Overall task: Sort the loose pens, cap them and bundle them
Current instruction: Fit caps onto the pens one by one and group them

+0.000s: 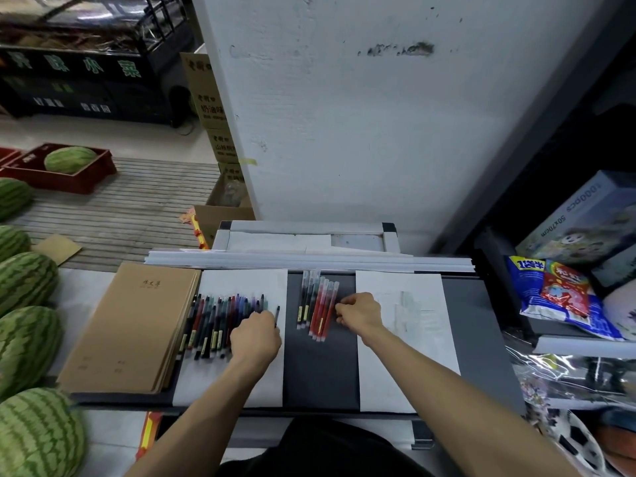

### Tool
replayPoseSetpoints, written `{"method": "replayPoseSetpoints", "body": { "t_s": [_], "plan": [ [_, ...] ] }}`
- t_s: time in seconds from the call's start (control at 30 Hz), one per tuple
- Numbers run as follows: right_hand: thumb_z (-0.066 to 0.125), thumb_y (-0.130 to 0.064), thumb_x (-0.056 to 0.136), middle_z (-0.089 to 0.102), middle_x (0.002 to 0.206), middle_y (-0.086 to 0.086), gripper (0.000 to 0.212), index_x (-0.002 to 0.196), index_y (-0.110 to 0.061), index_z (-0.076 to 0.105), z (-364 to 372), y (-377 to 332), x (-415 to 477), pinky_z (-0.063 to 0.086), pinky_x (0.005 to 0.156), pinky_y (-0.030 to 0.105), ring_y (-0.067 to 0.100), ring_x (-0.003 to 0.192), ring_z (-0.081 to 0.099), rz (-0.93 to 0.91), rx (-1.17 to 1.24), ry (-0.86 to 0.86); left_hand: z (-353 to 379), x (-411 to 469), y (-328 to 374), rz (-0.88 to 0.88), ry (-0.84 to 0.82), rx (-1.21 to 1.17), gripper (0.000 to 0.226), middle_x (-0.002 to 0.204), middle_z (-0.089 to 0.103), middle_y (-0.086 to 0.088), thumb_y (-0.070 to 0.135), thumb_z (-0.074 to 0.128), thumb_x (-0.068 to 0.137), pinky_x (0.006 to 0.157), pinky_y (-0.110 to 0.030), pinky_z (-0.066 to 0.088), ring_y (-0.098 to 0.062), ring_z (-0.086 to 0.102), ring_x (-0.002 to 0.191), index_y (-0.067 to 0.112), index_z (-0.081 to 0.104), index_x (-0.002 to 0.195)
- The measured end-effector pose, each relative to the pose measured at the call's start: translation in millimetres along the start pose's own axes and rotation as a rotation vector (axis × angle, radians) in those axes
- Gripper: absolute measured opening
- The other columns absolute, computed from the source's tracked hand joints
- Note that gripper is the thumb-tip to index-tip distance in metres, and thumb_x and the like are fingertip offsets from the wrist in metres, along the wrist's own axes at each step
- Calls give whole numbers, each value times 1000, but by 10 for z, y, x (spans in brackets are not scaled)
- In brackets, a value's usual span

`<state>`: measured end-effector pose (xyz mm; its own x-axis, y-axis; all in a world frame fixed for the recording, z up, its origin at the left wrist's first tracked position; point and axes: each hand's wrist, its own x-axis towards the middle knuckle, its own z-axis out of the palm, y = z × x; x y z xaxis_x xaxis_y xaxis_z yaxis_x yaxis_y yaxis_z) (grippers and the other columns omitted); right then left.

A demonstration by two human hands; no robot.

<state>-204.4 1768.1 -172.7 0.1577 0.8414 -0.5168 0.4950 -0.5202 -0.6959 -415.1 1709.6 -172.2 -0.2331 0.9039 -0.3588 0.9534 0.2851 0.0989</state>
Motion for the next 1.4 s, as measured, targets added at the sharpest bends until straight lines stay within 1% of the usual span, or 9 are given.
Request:
{"method": "replayPoseSetpoints", "body": {
  "t_s": [0.17, 0.3, 0.4, 0.53, 0.77, 0.9, 1.1, 1.27, 1.4],
  "plan": [
    [59, -13, 94, 76, 110, 5, 21, 107, -13, 75, -308, 187, 18, 53, 92, 29, 25, 104, 70, -181, -253, 88, 0, -45, -19, -9, -2, -38, 13, 74, 48, 2, 25, 52, 95, 62, -33, 41, -26, 54, 70, 15, 53, 86],
    [57, -10, 96, 65, 122, 9, 26, 120, -8, 66, -723, 407, 108, 53, 91, 36, 29, 107, 64, -291, -474, 234, -16, -97, -71, -19, 8, -57, 16, 75, 52, 2, 32, 50, 95, 61, -32, 41, -23, 55, 69, 17, 51, 88],
    [54, -13, 100, 55, 130, 12, 32, 131, -7, 56, -918, 498, 199, 53, 92, 42, 32, 115, 58, -245, -602, 289, -41, -132, -110, -15, 25, -86, 19, 76, 55, 1, 34, 48, 95, 59, -32, 41, -23, 57, 69, 16, 49, 88],
    [47, -20, 105, 57, 131, 15, 35, 136, -5, 50, -971, 536, 277, 48, 102, 42, 33, 122, 52, -180, -746, 265, -108, -184, -113, 20, 37, -114, 19, 79, 57, -1, 35, 46, 95, 62, -34, 45, -25, 58, 70, 17, 47, 90],
    [51, -17, 102, 69, 120, 7, 29, 130, -16, 58, -963, 526, 345, 44, 98, 39, 29, 121, 54, -183, -741, 356, -254, -300, -85, 60, 66, -156, 19, 73, 58, 0, 35, 46, 93, 55, -33, 39, -20, 54, 62, 20, 44, 81],
    [60, -13, 100, 72, 111, 6, 23, 123, -11, 66, -998, 514, 327, 51, 93, 41, 29, 113, 58, -212, -504, 384, -328, -370, -57, 118, 74, -236, 19, 72, 61, 2, 40, 47, 95, 56, -33, 44, -19, 58, 64, 23, 50, 87],
    [75, -17, 95, 75, 91, -10, 14, 106, -24, 71, -904, 118, -188, 54, 65, 16, 11, 76, 74, -322, 97, 141, -583, -526, 79, 231, 87, -523, 13, 64, 64, 12, 41, 48, 96, 53, -30, 39, -8, 58, 54, 35, 58, 89],
    [80, -7, 90, 77, 81, 1, 15, 98, -20, 78, -860, -188, -781, 57, 69, 22, 20, 72, 73, -448, 309, -76, -874, -692, 171, 411, 79, -647, 17, 56, 54, 12, 43, 42, 96, 50, -24, 28, -9, 44, 46, 38, 57, 88],
    [80, -2, 88, 79, 89, 1, 18, 97, -18, 80, -895, -366, -1123, 56, 77, 19, 15, 81, 72, -533, 350, -190, -1035, -846, 197, 531, 157, -592, 22, 64, 60, 12, 54, 41, 96, 54, -23, 32, -12, 53, 55, 39, 57, 94]
  ]
}}
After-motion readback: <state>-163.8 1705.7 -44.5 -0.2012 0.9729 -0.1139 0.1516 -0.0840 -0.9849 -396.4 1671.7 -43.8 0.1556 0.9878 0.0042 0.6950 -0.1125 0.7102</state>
